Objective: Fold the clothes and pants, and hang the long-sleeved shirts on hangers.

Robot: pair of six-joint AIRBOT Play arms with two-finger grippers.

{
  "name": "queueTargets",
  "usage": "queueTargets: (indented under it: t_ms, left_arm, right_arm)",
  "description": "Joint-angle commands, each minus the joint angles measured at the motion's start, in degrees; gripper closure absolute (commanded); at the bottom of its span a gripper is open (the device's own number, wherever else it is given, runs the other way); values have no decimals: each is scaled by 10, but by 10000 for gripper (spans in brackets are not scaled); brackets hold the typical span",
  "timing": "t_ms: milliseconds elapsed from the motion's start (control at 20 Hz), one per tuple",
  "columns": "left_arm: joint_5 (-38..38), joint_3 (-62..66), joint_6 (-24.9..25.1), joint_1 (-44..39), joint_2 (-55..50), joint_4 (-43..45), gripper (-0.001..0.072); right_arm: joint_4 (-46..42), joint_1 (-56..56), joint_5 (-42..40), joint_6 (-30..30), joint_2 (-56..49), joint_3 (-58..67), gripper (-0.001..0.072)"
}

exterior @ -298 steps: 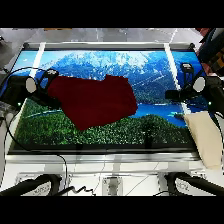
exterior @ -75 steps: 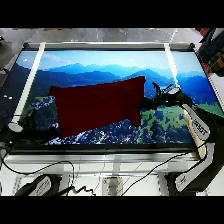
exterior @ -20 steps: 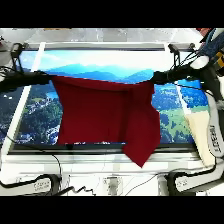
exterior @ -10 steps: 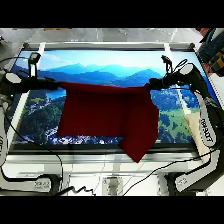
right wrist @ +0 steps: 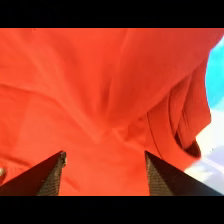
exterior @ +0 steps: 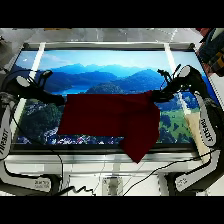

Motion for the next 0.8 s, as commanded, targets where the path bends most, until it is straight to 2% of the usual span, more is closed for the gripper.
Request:
queueTargets:
  t_ms: [0, 100, 350, 450, 650, 750]
  left_arm:
    - [-26, 1, -31, 18, 37, 13, 423]
    - [-46, 1, -11, 45, 87, 15, 697]
    - [-68, 0, 20, 147, 209, 23, 696]
    - [-67, -3, 21, 190, 229, 23, 695]
    - [-73, -37, 20, 242, 231, 23, 695]
    - [-70, -81, 20, 249, 231, 23, 694]
  right_arm:
    - [-18, -25, 44, 12, 21, -3, 319]
    - [-15, -56, 53, 12, 55, -37, 347]
    - [-11, -116, 50, 9, 195, -310, 345]
    - [-1, -115, 21, 10, 237, -427, 345]
    - [129, -115, -53, 11, 263, -587, 344]
    - [158, -115, -92, 16, 263, -633, 344]
